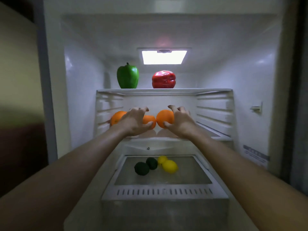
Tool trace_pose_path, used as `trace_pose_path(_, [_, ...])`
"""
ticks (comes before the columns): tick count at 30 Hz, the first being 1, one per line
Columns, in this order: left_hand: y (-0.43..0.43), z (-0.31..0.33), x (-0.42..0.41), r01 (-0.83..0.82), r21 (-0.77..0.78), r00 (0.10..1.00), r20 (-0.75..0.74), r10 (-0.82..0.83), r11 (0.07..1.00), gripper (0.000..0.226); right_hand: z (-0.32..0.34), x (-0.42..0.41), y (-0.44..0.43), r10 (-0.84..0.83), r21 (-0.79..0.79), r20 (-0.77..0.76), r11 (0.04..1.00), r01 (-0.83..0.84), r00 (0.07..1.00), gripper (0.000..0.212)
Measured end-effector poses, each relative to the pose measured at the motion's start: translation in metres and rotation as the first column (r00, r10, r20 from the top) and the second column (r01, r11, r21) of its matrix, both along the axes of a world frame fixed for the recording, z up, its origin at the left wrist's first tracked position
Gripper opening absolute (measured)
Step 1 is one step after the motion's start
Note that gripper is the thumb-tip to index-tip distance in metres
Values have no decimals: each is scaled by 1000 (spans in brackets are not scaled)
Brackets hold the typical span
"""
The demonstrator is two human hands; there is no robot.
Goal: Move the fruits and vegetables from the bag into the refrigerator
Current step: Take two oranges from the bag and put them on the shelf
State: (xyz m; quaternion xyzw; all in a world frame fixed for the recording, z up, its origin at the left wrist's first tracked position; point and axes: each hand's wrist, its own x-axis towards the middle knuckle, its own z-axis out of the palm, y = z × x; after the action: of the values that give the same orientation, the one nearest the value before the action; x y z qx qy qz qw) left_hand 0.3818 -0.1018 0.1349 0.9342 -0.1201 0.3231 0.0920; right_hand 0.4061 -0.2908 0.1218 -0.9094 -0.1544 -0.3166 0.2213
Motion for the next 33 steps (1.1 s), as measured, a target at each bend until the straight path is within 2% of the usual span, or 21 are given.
trace_pose_path(11, [1,-5,-86,-86,21,996,40,86,996,65,-14,-72,-19,16,-14,23,1000,-16,1000,74])
trace_pose_path(17, [13,-13,-139,-114,0,993,21,114,994,68,-22,-113,-12,68,-38,-17,997,-69,998,72])
trace_pose_path(27, [33,-39,-225,-146,53,988,-44,148,988,58,-38,-171,-2,123,-176,-18,977,-124,992,78])
trace_pose_path(30, [36,-46,-247,-156,62,986,-55,159,986,60,-46,-190,-3,132,-270,-2,954,-128,991,80])
trace_pose_path(33, [38,-52,-272,-176,89,982,-59,181,980,64,-52,-212,-6,144,-294,-44,944,-151,989,84])
